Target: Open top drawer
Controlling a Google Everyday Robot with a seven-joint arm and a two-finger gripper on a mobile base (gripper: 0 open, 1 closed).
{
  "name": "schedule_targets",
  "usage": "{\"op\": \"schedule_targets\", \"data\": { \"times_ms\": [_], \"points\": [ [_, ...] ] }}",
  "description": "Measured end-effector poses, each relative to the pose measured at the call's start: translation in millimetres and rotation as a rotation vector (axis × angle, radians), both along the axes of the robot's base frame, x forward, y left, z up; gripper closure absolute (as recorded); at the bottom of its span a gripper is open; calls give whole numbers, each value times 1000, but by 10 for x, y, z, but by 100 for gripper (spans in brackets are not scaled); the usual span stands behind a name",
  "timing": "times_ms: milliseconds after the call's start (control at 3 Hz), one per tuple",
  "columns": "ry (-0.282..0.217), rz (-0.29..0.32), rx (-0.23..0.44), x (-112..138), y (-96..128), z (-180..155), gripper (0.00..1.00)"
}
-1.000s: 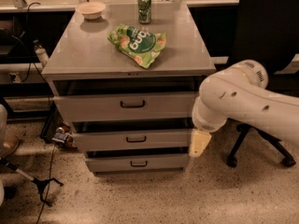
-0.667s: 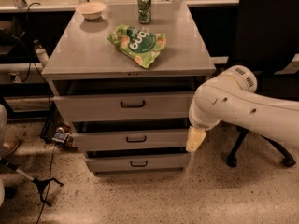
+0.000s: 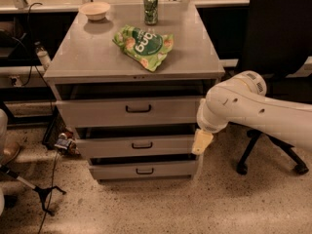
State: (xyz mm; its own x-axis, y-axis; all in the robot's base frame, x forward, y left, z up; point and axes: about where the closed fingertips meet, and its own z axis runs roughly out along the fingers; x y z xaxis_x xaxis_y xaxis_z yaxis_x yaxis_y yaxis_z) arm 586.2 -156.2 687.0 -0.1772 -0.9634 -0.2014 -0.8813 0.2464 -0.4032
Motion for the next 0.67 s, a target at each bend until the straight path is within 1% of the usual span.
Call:
{"op": "schedule_targets", "data": {
  "times_ms": [333, 667],
  "points": [
    [-63, 53, -2, 34, 100, 23, 0],
    [-160, 128, 5, 175, 260, 86, 0]
  ]
}}
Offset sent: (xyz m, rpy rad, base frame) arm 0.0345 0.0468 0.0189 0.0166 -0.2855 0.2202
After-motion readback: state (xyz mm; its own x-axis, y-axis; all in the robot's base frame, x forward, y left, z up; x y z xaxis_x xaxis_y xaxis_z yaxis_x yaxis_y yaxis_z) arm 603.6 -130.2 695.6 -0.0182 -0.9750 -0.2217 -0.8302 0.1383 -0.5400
